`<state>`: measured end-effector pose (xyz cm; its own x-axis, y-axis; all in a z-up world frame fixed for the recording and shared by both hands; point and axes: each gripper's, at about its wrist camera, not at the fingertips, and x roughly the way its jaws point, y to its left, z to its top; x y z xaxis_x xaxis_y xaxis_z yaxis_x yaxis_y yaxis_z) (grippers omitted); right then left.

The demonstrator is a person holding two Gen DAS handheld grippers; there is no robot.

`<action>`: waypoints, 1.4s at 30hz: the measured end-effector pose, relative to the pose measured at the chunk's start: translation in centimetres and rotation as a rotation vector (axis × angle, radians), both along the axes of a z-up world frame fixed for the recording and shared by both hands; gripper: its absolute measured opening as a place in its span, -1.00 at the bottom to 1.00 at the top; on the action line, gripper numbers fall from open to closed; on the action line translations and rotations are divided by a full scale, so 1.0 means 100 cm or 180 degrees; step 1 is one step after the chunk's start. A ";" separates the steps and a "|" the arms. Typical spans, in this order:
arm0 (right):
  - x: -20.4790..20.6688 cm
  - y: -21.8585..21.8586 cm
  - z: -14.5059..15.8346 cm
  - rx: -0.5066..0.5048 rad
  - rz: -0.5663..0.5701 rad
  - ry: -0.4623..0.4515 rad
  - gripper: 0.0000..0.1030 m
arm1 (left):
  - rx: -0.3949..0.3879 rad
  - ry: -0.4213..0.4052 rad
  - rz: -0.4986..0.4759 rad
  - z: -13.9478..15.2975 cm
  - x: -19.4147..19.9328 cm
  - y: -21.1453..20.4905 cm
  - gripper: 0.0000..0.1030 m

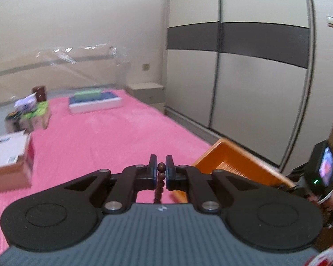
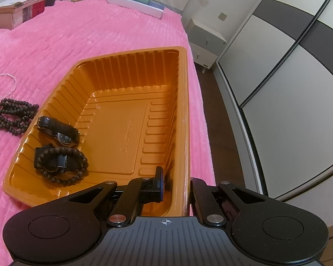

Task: Organize jewelry
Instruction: 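Carry the bead necklace over the tray with the left gripper and release it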

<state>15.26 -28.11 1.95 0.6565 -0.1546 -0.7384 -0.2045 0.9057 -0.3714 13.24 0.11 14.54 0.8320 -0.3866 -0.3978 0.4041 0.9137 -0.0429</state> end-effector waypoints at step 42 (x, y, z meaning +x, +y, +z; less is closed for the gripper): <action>0.002 -0.004 -0.001 0.0082 -0.0028 -0.0005 -0.88 | 0.0106 0.0644 -0.0548 -0.069 0.086 -0.113 -0.65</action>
<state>15.42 -28.47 1.81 0.6562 -0.1414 -0.7412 -0.1959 0.9167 -0.3483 21.87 -11.22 7.61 0.6574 -0.4995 -0.5642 0.5398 0.8346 -0.1098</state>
